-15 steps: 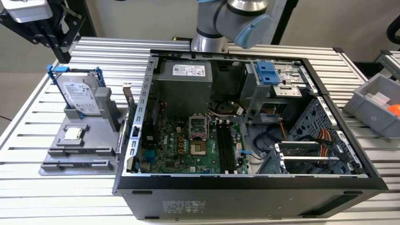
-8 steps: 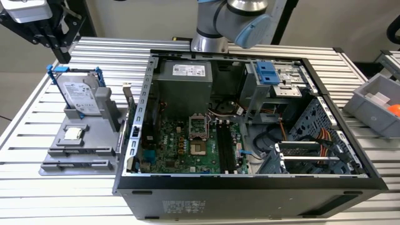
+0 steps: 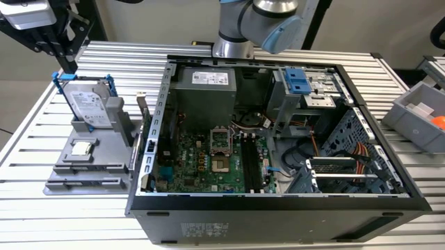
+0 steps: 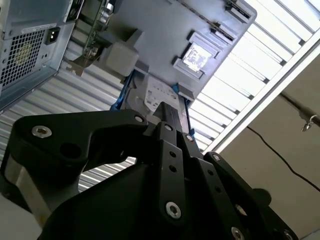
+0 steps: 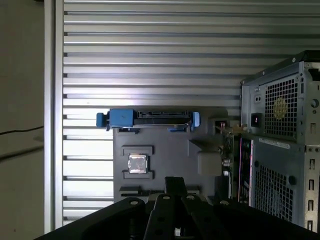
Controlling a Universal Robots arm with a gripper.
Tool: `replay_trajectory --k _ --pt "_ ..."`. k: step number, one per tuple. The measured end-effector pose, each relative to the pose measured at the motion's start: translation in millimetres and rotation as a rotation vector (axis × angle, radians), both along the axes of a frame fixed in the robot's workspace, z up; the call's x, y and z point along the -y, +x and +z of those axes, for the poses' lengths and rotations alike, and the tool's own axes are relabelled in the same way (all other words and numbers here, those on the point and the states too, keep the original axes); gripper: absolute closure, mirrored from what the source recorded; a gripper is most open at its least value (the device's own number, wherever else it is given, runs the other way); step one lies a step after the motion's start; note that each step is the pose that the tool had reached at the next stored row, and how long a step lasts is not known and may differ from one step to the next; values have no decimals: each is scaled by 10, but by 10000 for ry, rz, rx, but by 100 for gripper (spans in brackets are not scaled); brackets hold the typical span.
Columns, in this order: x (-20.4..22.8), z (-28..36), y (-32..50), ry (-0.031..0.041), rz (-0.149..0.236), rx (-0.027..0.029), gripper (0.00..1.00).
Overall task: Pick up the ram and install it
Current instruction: 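Reach for the ram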
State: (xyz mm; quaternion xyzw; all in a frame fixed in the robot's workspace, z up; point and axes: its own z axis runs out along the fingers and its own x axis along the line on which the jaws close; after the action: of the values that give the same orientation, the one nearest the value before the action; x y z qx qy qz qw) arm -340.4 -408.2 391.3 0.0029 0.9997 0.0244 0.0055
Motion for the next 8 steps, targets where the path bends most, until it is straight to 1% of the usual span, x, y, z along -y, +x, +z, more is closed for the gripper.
replay_trajectory --k 3,8 --pt "20 -3 0 0 4 0 100" --pt "22 -5 -18 -1 20 0 100"
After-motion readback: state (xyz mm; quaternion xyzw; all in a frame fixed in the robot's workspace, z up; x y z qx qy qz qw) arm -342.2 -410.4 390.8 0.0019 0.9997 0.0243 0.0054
